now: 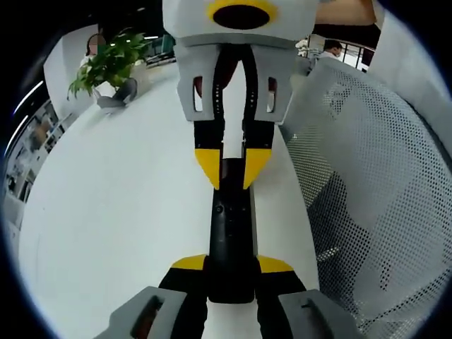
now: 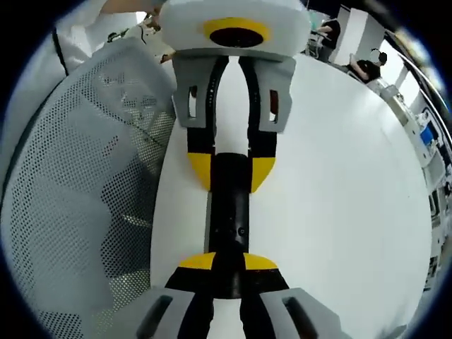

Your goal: Press the specified remote control buttons in sequence, fully releasing each button before pressing the next.

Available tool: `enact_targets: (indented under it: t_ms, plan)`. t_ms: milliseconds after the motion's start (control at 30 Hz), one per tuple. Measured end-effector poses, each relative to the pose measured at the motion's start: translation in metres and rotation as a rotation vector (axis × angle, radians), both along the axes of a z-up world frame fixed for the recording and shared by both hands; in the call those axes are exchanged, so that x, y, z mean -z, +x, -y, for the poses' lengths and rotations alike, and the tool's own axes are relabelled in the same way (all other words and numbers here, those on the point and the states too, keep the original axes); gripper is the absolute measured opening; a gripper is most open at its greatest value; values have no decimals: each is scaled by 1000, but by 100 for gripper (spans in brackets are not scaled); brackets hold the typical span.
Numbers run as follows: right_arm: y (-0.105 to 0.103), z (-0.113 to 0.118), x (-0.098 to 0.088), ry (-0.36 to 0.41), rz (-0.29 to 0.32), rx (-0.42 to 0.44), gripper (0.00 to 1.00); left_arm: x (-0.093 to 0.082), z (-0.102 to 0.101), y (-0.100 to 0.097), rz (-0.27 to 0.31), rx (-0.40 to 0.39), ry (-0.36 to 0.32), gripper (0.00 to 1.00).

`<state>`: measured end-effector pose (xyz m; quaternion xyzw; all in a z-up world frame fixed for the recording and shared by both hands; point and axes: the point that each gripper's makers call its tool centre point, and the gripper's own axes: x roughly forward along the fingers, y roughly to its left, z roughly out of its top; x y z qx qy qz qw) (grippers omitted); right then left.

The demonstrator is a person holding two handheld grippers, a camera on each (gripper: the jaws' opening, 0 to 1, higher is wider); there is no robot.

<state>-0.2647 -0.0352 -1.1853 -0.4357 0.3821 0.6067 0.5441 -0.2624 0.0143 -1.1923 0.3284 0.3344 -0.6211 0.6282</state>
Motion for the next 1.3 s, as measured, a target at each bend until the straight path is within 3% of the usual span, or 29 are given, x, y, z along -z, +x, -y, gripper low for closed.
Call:
enact_targets:
  t_ms: [133, 367, 400, 500, 600, 667, 733, 833, 900, 1100, 1200, 1300]
  plan:
    - [1, 1, -1, 81, -31, 73, 9, 0, -1, 0, -4, -9, -8, 24]
    - [-1, 2, -2, 160, 15, 58, 8, -1, -1, 0, -4, -16, -26, 24]
    - [-1, 1, -2, 162, 20, 48, 8, -1, -1, 0, -4, -16, -27, 24]
    - [-3, -1, -2, 129, 75, -96, 7, -1, -1, 0, -4, -17, -29, 24]
    - [-5, -1, 0, 66, 68, -161, 6, -1, 0, 0, -4, -15, -32, 24]
    - [-3, -2, 0, 60, 28, -115, 6, -1, 0, 0, -4, -13, -32, 24]
    - [-1, -2, 0, 72, -42, 19, 5, -1, 0, 0, -4, -12, -31, 24]
    - [0, -4, 0, 96, -21, 75, 5, -1, 0, 0, -5, -13, -33, 24]
    - [0, -3, 0, 137, -1, 164, 5, -1, 0, 0, -6, -18, -37, 24]
    - [-1, -3, -1, 181, 45, 195, 5, -1, 0, 0, -6, -27, -50, 24]
    - [0, -5, -2, 210, -8, 249, 5, -1, 0, 0, -6, -27, -47, 24]
    - [1, -5, -2, 210, -11, 223, 5, 0, 0, 0, -6, -33, -50, 24]
